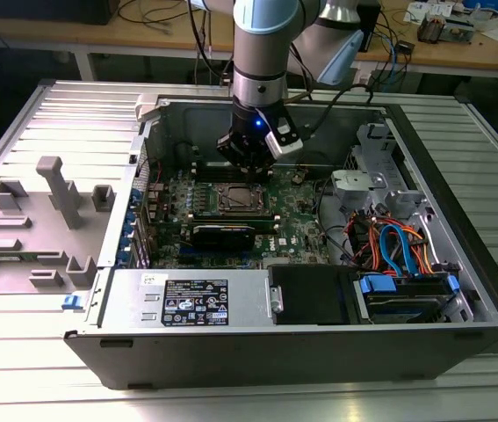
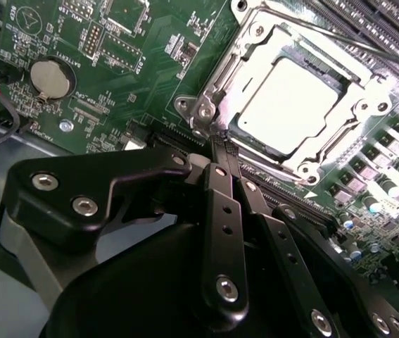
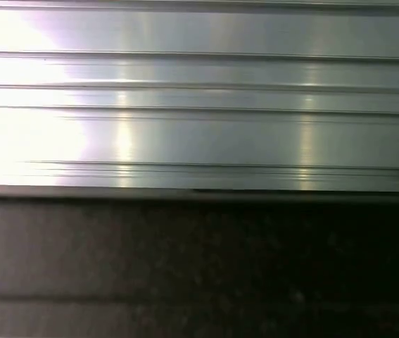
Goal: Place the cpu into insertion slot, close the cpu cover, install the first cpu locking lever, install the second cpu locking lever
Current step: 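Install the first cpu locking lever, then install the second cpu locking lever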
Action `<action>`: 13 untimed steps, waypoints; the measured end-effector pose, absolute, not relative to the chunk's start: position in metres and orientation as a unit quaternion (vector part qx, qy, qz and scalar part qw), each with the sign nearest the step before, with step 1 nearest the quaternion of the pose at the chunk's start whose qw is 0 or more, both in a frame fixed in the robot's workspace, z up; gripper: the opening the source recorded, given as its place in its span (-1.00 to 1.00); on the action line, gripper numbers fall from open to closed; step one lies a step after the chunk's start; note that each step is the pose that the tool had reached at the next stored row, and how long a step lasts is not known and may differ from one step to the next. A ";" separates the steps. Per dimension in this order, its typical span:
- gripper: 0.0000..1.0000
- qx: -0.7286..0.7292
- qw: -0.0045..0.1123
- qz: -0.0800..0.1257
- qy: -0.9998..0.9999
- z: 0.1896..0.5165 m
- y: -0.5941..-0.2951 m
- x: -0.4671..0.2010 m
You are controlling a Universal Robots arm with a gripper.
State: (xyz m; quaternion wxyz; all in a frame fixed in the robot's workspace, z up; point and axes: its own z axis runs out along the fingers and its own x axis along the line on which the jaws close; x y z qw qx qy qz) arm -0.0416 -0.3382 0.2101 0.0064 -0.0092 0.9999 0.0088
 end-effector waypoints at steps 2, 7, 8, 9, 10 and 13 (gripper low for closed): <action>-0.79 -0.009 0.007 0.009 1.000 0.210 -0.340 -0.042; -0.79 -0.009 0.006 0.009 1.000 0.210 -0.340 -0.042; -0.79 -0.009 0.007 0.009 1.000 0.210 -0.340 -0.042; -0.79 -0.009 0.006 0.009 1.000 0.210 -0.340 -0.042; -0.79 -0.009 0.006 0.009 1.000 0.210 -0.340 -0.042; -0.79 -0.009 0.006 0.009 1.000 0.210 -0.340 -0.042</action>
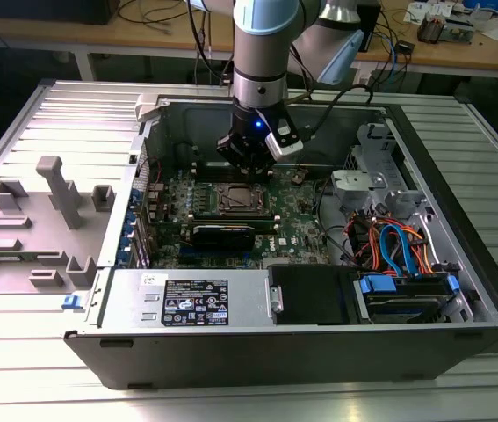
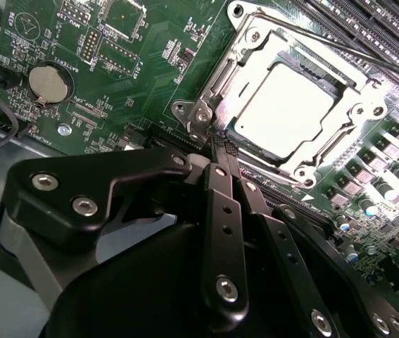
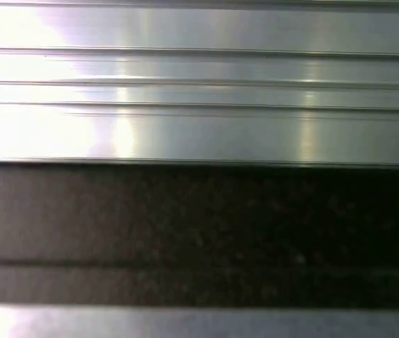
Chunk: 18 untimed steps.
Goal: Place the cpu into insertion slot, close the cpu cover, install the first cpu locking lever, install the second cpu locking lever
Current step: 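Install the second cpu locking lever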
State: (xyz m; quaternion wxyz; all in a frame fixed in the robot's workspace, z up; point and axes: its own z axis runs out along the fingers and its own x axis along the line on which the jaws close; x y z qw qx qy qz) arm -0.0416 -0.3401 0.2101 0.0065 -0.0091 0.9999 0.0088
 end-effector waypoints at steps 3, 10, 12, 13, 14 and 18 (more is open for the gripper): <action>-0.79 -0.009 0.006 0.009 1.000 0.210 -0.341 -0.042; -0.79 -0.009 0.006 0.009 1.000 0.211 -0.346 -0.042; -0.79 -0.009 0.006 0.009 1.000 0.215 -0.346 -0.042; -0.79 -0.009 0.006 0.009 1.000 0.216 -0.346 -0.042; -0.79 -0.009 0.006 0.009 1.000 0.218 -0.346 -0.042; -0.79 -0.009 0.005 0.009 1.000 0.224 -0.346 -0.042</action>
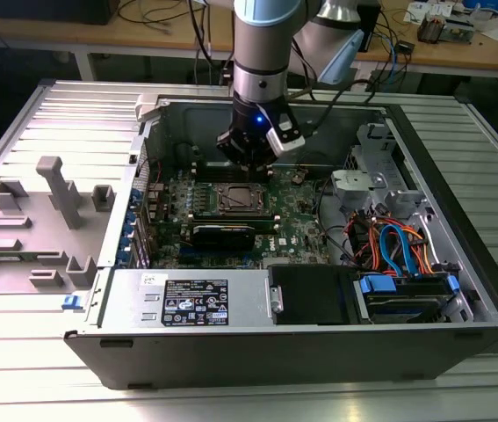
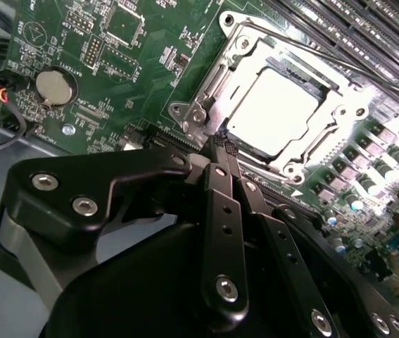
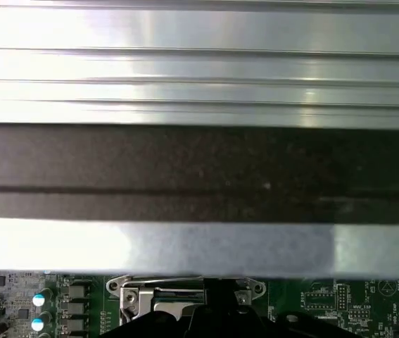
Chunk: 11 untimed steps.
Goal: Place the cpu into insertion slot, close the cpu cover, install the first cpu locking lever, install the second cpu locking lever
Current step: 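Install the second cpu locking lever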
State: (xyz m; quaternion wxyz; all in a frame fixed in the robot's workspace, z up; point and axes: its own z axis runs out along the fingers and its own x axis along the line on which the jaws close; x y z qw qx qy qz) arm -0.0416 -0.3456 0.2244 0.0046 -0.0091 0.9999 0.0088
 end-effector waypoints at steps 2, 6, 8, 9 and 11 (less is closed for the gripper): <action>-0.79 -0.009 0.004 0.009 1.000 0.226 -0.346 -0.042; -0.79 -0.009 0.004 0.009 1.000 0.226 -0.351 -0.042; -0.79 -0.009 0.004 0.009 1.000 0.226 -0.354 -0.042; -0.79 -0.009 0.004 0.008 1.000 0.226 -0.356 -0.042; -0.79 -0.009 0.004 0.008 1.000 0.226 -0.360 -0.042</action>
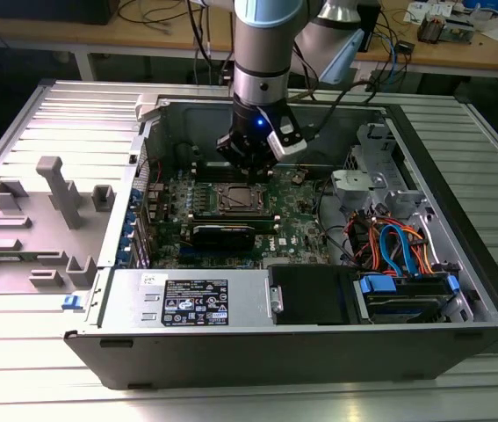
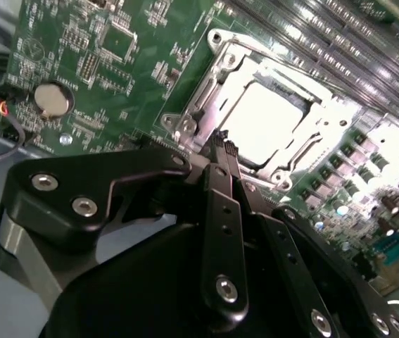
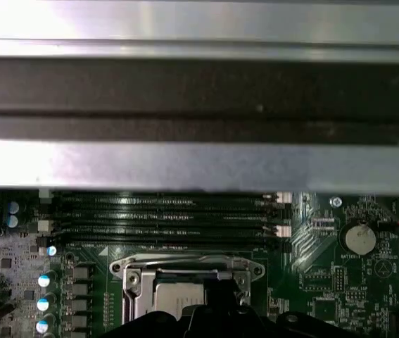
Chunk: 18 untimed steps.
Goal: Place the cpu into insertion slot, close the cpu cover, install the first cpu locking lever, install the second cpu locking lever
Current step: 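Install the second cpu locking lever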
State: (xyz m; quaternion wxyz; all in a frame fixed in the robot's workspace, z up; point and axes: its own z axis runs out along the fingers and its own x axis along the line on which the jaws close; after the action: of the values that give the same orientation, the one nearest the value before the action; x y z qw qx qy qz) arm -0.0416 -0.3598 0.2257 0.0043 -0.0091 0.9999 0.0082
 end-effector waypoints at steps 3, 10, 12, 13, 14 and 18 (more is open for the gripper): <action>-0.79 -0.009 0.004 0.008 1.000 0.225 -0.365 -0.042; -0.79 -0.009 0.004 0.008 1.000 0.234 -0.373 -0.042; -0.79 -0.009 0.004 0.007 1.000 0.237 -0.374 -0.042; -0.79 -0.009 0.004 0.007 1.000 0.237 -0.374 -0.042; -0.79 -0.009 0.004 0.007 1.000 0.237 -0.375 -0.042; -0.79 -0.009 0.004 0.007 1.000 0.237 -0.379 -0.042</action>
State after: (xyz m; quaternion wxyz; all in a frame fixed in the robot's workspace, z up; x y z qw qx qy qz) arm -0.0416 -0.3793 0.2368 0.0043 -0.0091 0.9999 0.0074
